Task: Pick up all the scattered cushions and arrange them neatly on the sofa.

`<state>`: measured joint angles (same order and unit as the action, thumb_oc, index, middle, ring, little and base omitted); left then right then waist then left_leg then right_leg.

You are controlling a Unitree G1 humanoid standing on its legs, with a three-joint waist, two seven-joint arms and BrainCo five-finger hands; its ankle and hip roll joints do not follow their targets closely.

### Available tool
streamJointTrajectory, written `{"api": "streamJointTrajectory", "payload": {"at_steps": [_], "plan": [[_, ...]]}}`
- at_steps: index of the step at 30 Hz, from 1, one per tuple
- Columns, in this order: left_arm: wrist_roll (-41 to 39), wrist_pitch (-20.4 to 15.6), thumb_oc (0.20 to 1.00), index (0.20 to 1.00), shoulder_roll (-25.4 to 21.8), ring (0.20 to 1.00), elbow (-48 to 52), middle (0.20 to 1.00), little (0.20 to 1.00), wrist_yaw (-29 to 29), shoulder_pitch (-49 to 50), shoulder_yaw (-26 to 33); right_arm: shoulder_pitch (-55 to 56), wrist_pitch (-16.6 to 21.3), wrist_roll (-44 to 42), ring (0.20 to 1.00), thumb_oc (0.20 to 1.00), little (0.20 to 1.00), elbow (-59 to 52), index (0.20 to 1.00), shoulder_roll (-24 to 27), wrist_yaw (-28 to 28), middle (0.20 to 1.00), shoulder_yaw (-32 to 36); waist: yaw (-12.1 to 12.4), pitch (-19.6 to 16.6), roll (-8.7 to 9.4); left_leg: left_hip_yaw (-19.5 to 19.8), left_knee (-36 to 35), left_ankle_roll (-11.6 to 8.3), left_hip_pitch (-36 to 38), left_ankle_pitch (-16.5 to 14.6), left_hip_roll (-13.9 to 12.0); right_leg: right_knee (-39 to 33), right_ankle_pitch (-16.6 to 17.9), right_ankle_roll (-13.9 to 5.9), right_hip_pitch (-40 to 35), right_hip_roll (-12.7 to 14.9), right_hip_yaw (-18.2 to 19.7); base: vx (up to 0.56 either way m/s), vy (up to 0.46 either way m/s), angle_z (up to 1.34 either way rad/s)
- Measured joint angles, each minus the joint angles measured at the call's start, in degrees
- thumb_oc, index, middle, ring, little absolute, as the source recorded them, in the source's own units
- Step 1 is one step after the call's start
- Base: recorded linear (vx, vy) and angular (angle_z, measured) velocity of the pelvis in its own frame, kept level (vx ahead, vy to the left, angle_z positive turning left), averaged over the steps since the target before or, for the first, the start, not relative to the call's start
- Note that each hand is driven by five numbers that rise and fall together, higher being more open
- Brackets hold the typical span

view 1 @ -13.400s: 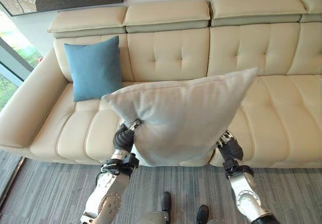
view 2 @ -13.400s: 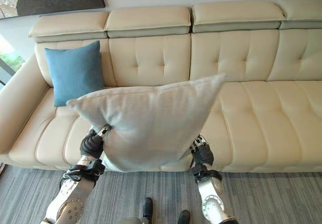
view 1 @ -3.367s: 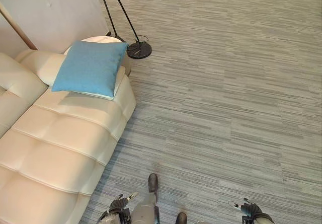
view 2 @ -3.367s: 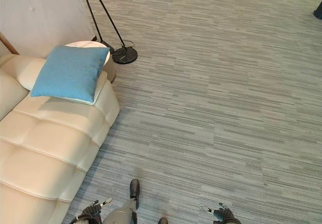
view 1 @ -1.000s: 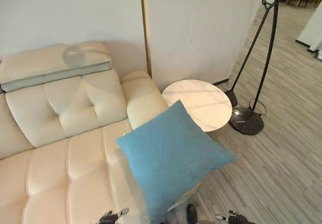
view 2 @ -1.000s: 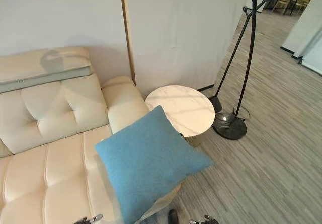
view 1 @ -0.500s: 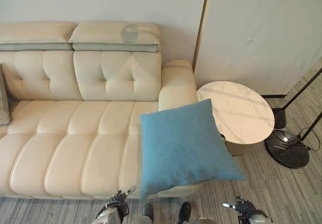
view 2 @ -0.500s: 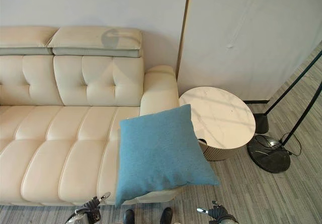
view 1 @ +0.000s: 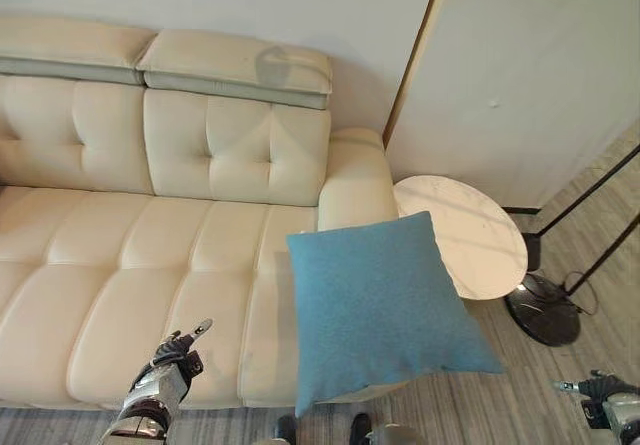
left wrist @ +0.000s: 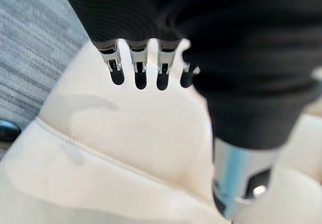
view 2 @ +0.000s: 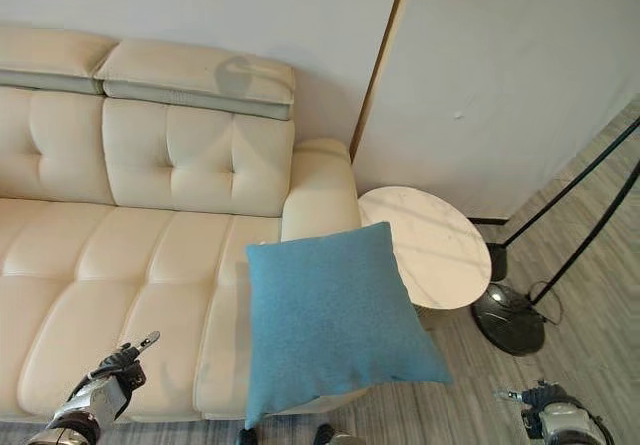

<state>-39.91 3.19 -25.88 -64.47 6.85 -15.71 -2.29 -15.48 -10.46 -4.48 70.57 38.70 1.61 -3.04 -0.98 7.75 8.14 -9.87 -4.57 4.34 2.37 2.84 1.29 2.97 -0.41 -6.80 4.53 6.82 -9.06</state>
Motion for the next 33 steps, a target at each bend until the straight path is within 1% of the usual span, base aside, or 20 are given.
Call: {"api": "streamJointTrajectory", "payload": {"at_steps": [1,2,3,4,5,6,7,9,13,17,18,20,21,22,23,25,27,29,31,33], "plan": [[-0.08,-0.04,1.0,1.0,0.93,1.0,-0.23,1.0,1.0,-0.14,-2.34,-1.16,-2.78,-0.04,-0.03,1.0,1.0,1.0,-0.18,1.0,-0.38,0.14,1.0,-1.65,-0.04,0.42,0.34,-0.27,0.0,0.07,-0.14,0.23,-0.01,-4.69,1.1,-0.49,-0.4,-0.24,-0.39,0.08,-0.061,-0.08],[-0.2,-0.05,1.0,1.0,2.05,1.0,-1.87,1.0,1.0,-0.15,-5.01,-2.05,-5.88,0.03,-0.12,1.0,1.0,1.0,-0.4,1.0,-2.07,0.28,1.0,-3.88,-0.09,0.47,0.56,-0.26,-0.01,-0.18,0.1,0.22,0.08,-8.17,3.22,-0.97,-1.4,-0.6,-0.4,0.13,-0.084,0.14],[-0.22,-0.07,1.0,1.0,4.84,1.0,-1.49,1.0,1.0,-0.31,-5.65,-2.07,-7.04,0.08,-0.19,1.0,1.0,1.0,-1.2,1.0,-3.85,0.29,1.0,-5.14,-0.11,0.44,0.62,0.01,-0.03,-0.53,1.15,0.0,0.6,-8.16,5.15,-0.85,-2.96,-0.63,-0.41,0.14,-0.101,0.29],[-0.55,-0.16,1.0,1.0,7.91,1.0,-0.64,1.0,1.0,-0.21,-4.91,-2.22,-8.91,-0.29,-0.31,1.0,1.0,1.0,-1.07,1.0,-6.54,0.66,1.0,-6.74,0.27,0.18,1.03,0.16,-0.06,-1.76,1.89,-1.09,0.89,-8.15,6.03,0.33,-4.58,-0.56,-0.56,0.2,-0.13,0.11],[-1.3,0.2,1.0,1.0,9.18,1.0,-0.2,1.0,1.0,-0.09,-3.94,-2.28,-10.78,-0.1,-0.87,1.0,1.0,1.0,-1.64,1.0,-9.26,0.6,1.0,-8.85,0.19,-0.04,0.56,-0.21,-0.44,-2.28,1.88,-1.68,0.5,-8.14,6.81,1.12,-4.23,-0.77,-0.88,0.19,-0.142,0.0],[-1.72,0.65,1.0,1.0,11.55,1.0,1.32,1.0,1.0,-0.18,-2.76,-2.42,-12.12,0.07,-1.25,1.0,1.0,1.0,-3.12,1.0,-11.96,0.51,1.0,-10.1,0.23,0.17,-0.06,0.15,-0.41,-2.35,1.97,-1.97,0.0,-8.13,7.6,2.25,-4.18,-1.41,-0.98,0.15,-0.131,0.03],[-1.74,0.98,1.0,1.0,12.8,1.0,1.07,1.0,1.0,0.09,-2.59,-3.37,-13.38,-0.26,-1.28,1.0,1.0,1.0,-2.89,1.0,-13.7,0.7,1.0,-11.21,0.1,0.08,-0.59,0.82,-0.28,-2.83,1.89,-1.72,-0.3,-8.14,8.3,3.32,-4.28,-1.79,-1.62,0.08,-0.103,0.21],[-1.76,2.04,1.0,1.0,14.11,1.0,0.88,1.0,1.0,0.23,-3.1,-6.06,-16.74,-1.2,-1.6,1.0,1.0,1.0,-2.45,1.0,-16.3,0.76,1.0,-14.36,-0.01,0.03,-1.63,1.29,-0.01,-3.31,1.66,-1.01,-1.32,-8.09,8.91,4.8,-4.18,-2.97,-1.97,0.02,-0.049,0.11],[-1.91,2.25,1.0,1.0,14.48,1.0,1.27,1.0,1.0,1.52,-5.15,-8.09,-19.72,-1.37,-3.58,1.0,1.0,1.0,-3.48,1.0,-18.16,2.34,1.0,-14.39,-0.12,0.06,-1.89,1.15,0.12,-3.53,1.6,-0.99,-3.0,-7.78,8.75,5.14,-4.03,-4.7,-1.8,0.03,-0.043,-0.06],[-2.46,2.32,1.0,1.0,15.58,1.0,1.33,1.0,1.0,2.0,-6.99,-8.97,-19.97,-1.42,-5.39,1.0,1.0,1.0,-3.6,1.0,-18.74,3.34,1.0,-14.4,-0.44,0.04,-1.94,0.92,0.03,-3.62,1.84,-1.04,-3.17,-7.78,8.68,5.22,-4.15,-4.88,-1.55,0.06,-0.012,-0.06],[-2.58,2.35,1.0,1.0,15.72,1.0,1.3,1.0,1.0,2.34,-7.03,-8.95,-19.75,-1.52,-5.99,1.0,1.0,1.0,-4.93,1.0,-19.8,3.91,1.0,-14.56,-0.51,0.01,-1.91,0.21,0.03,-3.68,2.08,-1.07,-3.13,-7.78,8.68,5.22,-4.2,-4.85,-1.03,0.03,-0.004,-0.14],[-2.78,2.49,1.0,1.0,16.19,1.0,1.29,1.0,1.0,2.73,-7.03,-8.96,-18.39,-1.46,-7.0,1.0,1.0,1.0,-9.31,1.0,-20.98,4.51,1.0,-15.73,-0.79,0.01,-1.91,-0.23,0.02,-3.69,2.28,-1.08,-3.05,-7.79,8.7,5.25,-4.21,-4.81,-0.46,0.02,-0.004,-0.12],[-2.95,2.52,1.0,1.0,16.45,1.0,1.32,1.0,1.0,3.14,-7.03,-9.04,-17.09,-1.26,-8.12,1.0,1.0,1.0,-13.08,1.0,-22.65,4.49,1.0,-16.77,-1.33,0.0,-1.89,-0.22,0.02,-3.8,2.4,-1.02,-2.99,-7.78,8.76,5.34,-4.37,-4.73,-0.46,0.0,0.0,0.0],[-3.01,2.52,1.0,1.0,16.78,1.0,1.32,1.0,1.0,3.29,-7.03,-9.09,-16.91,-1.37,-8.11,1.0,1.0,1.0,-13.79,1.0,-23.88,4.72,1.0,-16.79,-1.46,-0.02,-1.88,-0.27,0.02,-3.86,2.43,-0.98,-2.95,-7.79,8.78,5.36,-4.36,-4.7,-0.44,0.0,0.0,0.0],[-3.46,2.52,1.0,1.0,17.13,1.0,1.34,1.0,1.0,3.71,-6.98,-9.61,-15.1,-1.47,-8.08,1.0,1.0,1.0,-17.42,1.0,-25.02,5.77,1.0,-17.02,-1.51,-0.06,-1.81,-0.27,0.01,-3.96,2.3,-0.91,-2.9,-7.79,8.74,5.31,-4.25,-4.66,-0.43,-0.03,0.005,0.0],[-4.01,2.86,1.0,1.0,17.25,1.0,1.27,1.0,1.0,4.37,-6.76,-11.31,-13.45,-1.13,-8.32,1.0,1.0,1.0,-20.38,1.0,-25.65,6.15,1.0,-18.57,-1.63,-0.13,-1.71,-0.36,0.02,-4.0,2.21,-0.88,-2.82,-7.79,8.59,5.08,-4.09,-4.6,-0.37,-0.05,0.011,0.0],[-4.14,2.85,1.0,1.0,17.25,1.0,2.68,1.0,1.0,5.12,-5.66,-11.68,-10.42,-0.87,-10.38,1.0,1.0,1.0,-25.88,1.0,-24.83,7.25,1.0,-18.39,-1.71,-0.23,-1.59,-0.32,0.0,-4.08,1.73,-0.8,-2.73,-7.79,8.58,5.05,-3.61,-4.47,-0.36,-0.05,0.013,-0.02],[-4.49,2.68,1.0,1.0,17.15,1.0,5.87,1.0,1.0,5.83,-3.4,-13.12,-6.71,-0.47,-11.59,1.0,1.0,1.0,-31.21,1.0,-24.49,8.02,1.0,-18.26,-1.79,-0.23,-1.5,-0.37,0.0,-4.12,1.45,-0.75,-2.66,-7.79,8.68,5.0,-3.29,-4.41,-0.32,-0.04,0.012,-0.03],[-5.29,2.36,1.0,1.0,17.05,1.0,10.17,1.0,1.0,6.38,-0.25,-15.78,-2.14,1.17,-15.08,1.0,1.0,1.0,-35.13,1.0,-24.48,8.27,1.0,-18.06,-1.76,-0.25,-1.45,-0.34,0.0,-4.13,1.51,-0.75,-2.62,-7.78,8.73,5.06,-3.38,-4.39,-0.33,-0.03,0.007,0.02],[-6.49,2.06,1.0,1.0,17.05,1.0,11.62,1.0,1.0,6.57,1.47,-16.15,0.14,2.61,-19.44,1.0,1.0,1.0,-34.97,1.0,-24.59,8.32,1.0,-17.94,-1.71,-0.22,-1.35,-0.35,0.0,-4.13,1.51,-0.74,-2.56,-7.78,8.81,5.15,-3.39,-4.33,-0.36,-0.03,0.008,0.0]]}}
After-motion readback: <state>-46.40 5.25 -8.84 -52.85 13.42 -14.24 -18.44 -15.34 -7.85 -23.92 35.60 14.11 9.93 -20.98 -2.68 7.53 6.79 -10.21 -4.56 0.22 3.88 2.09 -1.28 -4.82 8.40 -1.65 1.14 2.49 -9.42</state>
